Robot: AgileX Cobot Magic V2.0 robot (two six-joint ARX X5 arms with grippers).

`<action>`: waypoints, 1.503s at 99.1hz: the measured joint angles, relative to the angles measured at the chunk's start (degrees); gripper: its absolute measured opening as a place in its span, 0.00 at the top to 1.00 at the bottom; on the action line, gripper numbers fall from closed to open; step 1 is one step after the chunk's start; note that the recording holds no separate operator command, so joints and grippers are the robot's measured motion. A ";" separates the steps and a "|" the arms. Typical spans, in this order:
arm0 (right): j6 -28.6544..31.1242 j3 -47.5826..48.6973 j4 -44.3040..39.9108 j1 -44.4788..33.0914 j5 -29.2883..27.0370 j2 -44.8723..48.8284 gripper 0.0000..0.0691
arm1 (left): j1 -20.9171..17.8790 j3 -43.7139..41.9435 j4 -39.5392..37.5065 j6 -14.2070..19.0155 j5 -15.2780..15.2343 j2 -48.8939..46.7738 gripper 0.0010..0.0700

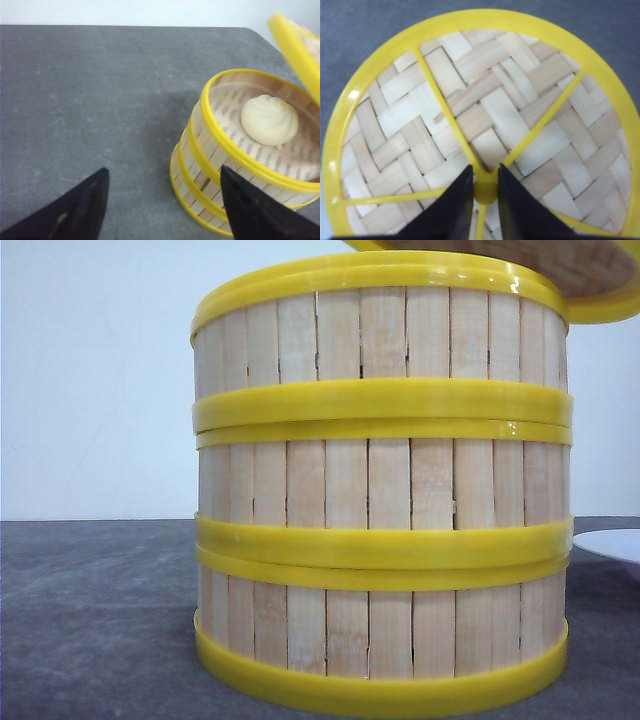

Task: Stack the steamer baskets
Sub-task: 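Lift the lid with the right gripper and carry it over the stack, then lower the lid onto the top basket with the right gripper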

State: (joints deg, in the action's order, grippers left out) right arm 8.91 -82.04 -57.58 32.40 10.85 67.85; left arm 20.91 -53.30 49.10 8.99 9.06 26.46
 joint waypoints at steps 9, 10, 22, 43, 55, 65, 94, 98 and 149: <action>0.35 0.00 0.48 2.27 -0.79 1.36 0.92 | 0.00 0.02 0.02 0.00 -0.02 0.00 0.40; 0.35 0.00 0.57 2.51 -0.90 1.49 0.92 | 0.00 0.02 0.02 0.00 -0.02 0.00 0.40; 0.55 0.00 1.53 5.07 -2.47 2.95 0.92 | 0.00 0.02 0.11 0.00 -0.02 0.00 0.40; 0.57 0.00 2.71 8.72 -4.87 4.85 0.92 | 0.00 0.02 0.44 0.00 -0.02 0.00 0.40; 0.57 0.00 3.82 10.19 -5.03 5.16 0.92 | 0.00 0.02 0.81 0.00 -0.02 0.00 0.40; 0.57 0.00 4.74 11.23 -5.05 5.46 0.92 | 0.00 0.02 0.90 0.00 -0.02 0.00 0.40; 0.55 0.00 5.53 12.24 -6.36 9.18 0.92 | 0.00 0.00 1.01 0.00 -0.02 0.00 0.40; 0.55 0.00 5.55 12.28 -7.37 9.51 0.92 | 0.00 0.02 1.09 0.00 -0.02 0.00 0.40; 0.57 0.00 7.26 12.26 -7.85 9.44 0.37 | 0.00 0.00 1.53 0.00 -0.02 0.00 0.40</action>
State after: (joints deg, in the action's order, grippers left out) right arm 9.48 -82.04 -50.33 44.66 3.01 77.30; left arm 20.91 -53.30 50.63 8.99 9.04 26.46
